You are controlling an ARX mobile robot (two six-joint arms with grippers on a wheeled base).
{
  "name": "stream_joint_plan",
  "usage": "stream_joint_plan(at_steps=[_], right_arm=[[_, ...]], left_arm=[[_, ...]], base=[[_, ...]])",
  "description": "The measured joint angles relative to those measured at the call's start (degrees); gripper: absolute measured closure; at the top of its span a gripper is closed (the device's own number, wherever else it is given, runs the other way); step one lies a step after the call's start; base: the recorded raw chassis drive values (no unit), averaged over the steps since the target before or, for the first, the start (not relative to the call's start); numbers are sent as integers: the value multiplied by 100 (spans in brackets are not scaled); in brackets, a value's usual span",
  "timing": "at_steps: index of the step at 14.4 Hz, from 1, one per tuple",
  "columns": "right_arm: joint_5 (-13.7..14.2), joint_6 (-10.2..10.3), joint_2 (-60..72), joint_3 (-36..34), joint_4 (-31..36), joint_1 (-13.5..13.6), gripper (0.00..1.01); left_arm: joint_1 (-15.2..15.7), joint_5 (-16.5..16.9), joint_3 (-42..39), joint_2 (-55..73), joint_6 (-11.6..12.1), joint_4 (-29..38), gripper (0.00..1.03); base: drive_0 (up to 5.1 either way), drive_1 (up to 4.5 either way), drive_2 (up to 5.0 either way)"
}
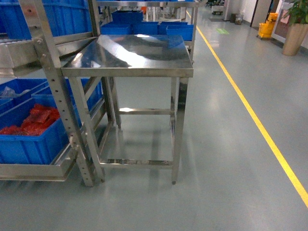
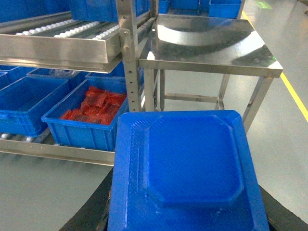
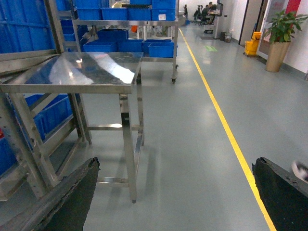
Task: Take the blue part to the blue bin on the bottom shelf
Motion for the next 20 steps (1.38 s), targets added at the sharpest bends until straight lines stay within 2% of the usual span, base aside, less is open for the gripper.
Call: stream_joint_plan(at_steps=[14,17,20], right_arm=[[0,2,0,0,-4,0,3],[-2,0,0,0,2,0,3],[17,0,0,0,13,0,3]], left_arm=[[0,2,0,20,0,-4,60],[2,4,0,55,0,-11,60],[-11,35,0,28,2,-9,60]], base=[[-1,414,-415],[0,0,0],[-484,261,261]])
